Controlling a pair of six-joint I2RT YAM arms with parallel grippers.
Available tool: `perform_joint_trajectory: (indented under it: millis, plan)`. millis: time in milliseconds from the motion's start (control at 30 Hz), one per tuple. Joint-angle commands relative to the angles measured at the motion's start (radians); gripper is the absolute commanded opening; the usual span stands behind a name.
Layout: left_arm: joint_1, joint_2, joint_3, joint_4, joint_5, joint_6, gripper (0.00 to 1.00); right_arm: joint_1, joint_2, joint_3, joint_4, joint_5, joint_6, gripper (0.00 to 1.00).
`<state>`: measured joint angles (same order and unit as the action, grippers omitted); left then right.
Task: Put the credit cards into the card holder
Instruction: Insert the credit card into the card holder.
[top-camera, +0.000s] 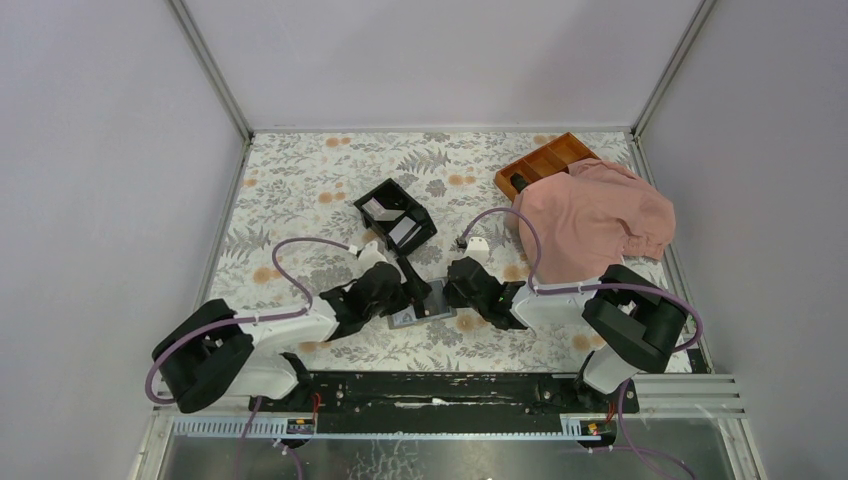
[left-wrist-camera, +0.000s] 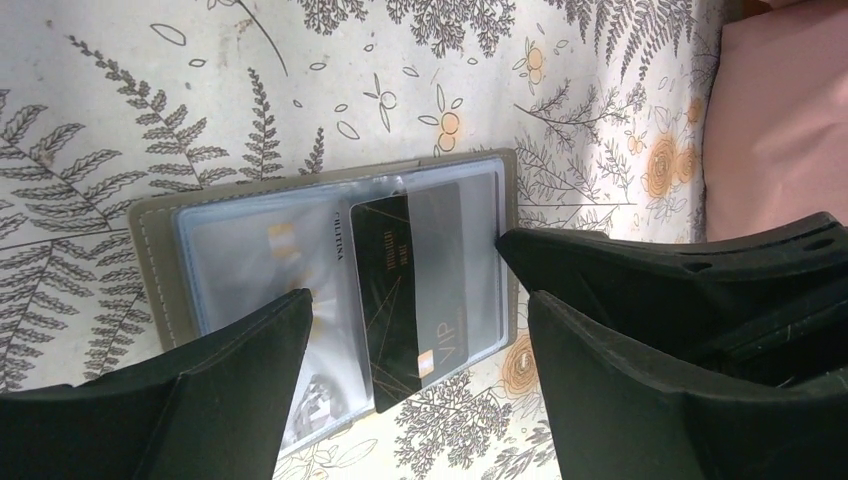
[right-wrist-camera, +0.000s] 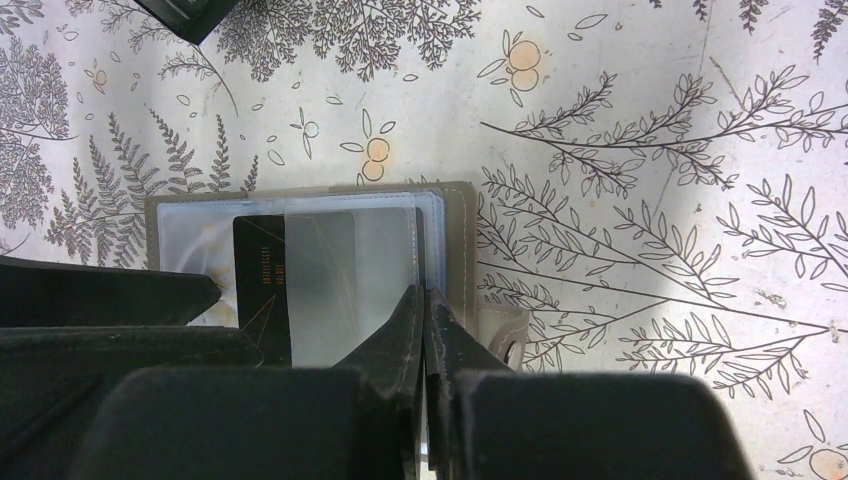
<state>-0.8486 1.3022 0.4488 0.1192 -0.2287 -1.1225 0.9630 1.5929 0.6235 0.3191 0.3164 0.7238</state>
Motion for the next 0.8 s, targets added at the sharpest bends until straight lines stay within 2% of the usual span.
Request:
perform_joint_trajectory:
  millis: [0, 233, 333, 400, 500, 567, 767]
  plan:
    - [0.010, -0.032, -0.050, -0.082, -0.003, 0.017, 0.87, 0.003, 0.051, -0.025, -0.138, 0.004, -0.011, 0.00]
    - [0.010, -0.194, -0.105, -0.080, -0.047, 0.007, 0.81, 0.003, 0.052, -0.028, -0.132, 0.002, -0.012, 0.00]
    - [0.010, -0.282, -0.140, -0.093, -0.089, 0.013, 0.73, 0.003, 0.053, -0.028, -0.128, -0.001, -0.012, 0.00]
    - [0.010, -0.325, -0.159, -0.096, -0.108, 0.023, 0.64, 0.004, 0.056, -0.027, -0.126, -0.002, -0.013, 0.00]
    - [0.009, -0.352, -0.179, -0.090, -0.119, 0.039, 0.39, 0.003, 0.059, -0.027, -0.124, -0.004, -0.014, 0.00]
    - [0.010, -0.343, -0.178, -0.084, -0.113, 0.051, 0.27, 0.002, 0.059, -0.025, -0.124, -0.004, -0.016, 0.00]
    - [0.004, -0.259, -0.143, -0.063, -0.077, 0.086, 0.04, 0.004, 0.062, -0.021, -0.124, -0.008, -0.018, 0.00]
